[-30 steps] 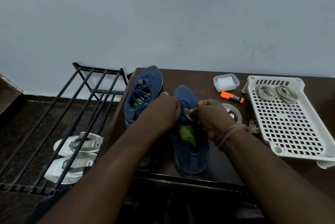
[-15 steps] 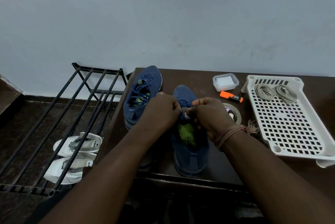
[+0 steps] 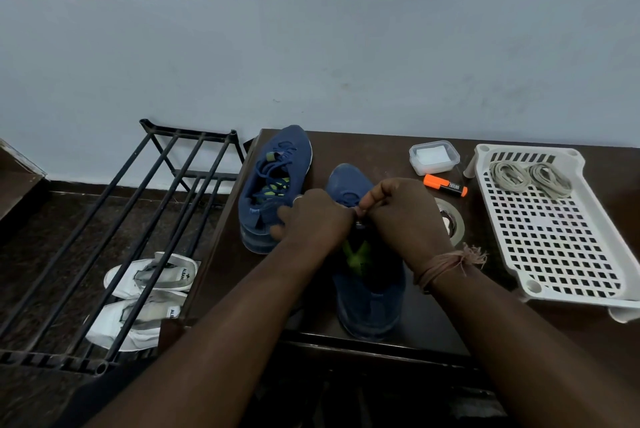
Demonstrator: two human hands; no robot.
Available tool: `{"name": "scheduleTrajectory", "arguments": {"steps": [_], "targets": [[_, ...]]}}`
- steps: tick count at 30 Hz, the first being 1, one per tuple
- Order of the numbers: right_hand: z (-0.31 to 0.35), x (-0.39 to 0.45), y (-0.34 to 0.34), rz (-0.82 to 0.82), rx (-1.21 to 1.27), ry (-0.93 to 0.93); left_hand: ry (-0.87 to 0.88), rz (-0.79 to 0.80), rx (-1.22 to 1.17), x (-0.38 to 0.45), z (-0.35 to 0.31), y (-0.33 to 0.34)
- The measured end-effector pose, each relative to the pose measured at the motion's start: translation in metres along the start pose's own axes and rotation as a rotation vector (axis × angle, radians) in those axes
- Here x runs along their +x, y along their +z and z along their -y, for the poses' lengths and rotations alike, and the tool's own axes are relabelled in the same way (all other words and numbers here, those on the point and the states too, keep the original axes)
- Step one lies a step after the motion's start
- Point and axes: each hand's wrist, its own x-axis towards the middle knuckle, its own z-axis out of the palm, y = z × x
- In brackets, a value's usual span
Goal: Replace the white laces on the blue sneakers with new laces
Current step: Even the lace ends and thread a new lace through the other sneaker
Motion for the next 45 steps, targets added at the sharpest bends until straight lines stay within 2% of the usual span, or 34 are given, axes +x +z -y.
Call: {"name": "scheduleTrajectory", "arguments": {"steps": [8, 11, 13, 16, 20, 23, 28, 32, 37, 45], "targets": [[-0.001, 0.004, 0.002, 0.066, -0.046, 0.012, -0.148, -0.002, -0.011, -0.005, -0.007, 0.005], [-0.004, 0.004, 0.002, 0.044, 0.054, 0.076, -0.173, 0.034, -0.034, 0.001, -0.003, 0.012], [-0.006, 0.006, 0.003, 0.024, 0.135, 0.135, -0.161, 0.061, -0.080, 0.004, -0.001, 0.019], [-0.007, 0.008, 0.004, 0.013, 0.207, 0.182, -0.186, -0.007, -0.180, 0.005, 0.003, 0.028], [-0.009, 0.008, 0.006, -0.006, 0.244, 0.223, -0.189, 0.003, -0.408, 0.031, 0.025, 0.060], [-0.010, 0.007, 0.009, -0.020, 0.246, 0.206, -0.249, 0.049, -0.565, 0.035, 0.031, 0.061], [-0.009, 0.008, 0.003, 0.039, 0.172, 0.148, -0.263, 0.124, -0.703, -0.023, -0.009, 0.008], [-0.007, 0.012, -0.001, 0.055, 0.040, 0.097, -0.275, 0.164, -0.687, -0.031, -0.015, -0.002], [-0.008, 0.010, -0.001, 0.056, 0.064, 0.088, -0.294, 0.195, -0.653, -0.036, -0.020, -0.008], [-0.005, 0.009, 0.002, 0.091, -0.062, -0.005, -0.297, 0.203, -0.749, -0.041, -0.021, -0.008]]}}
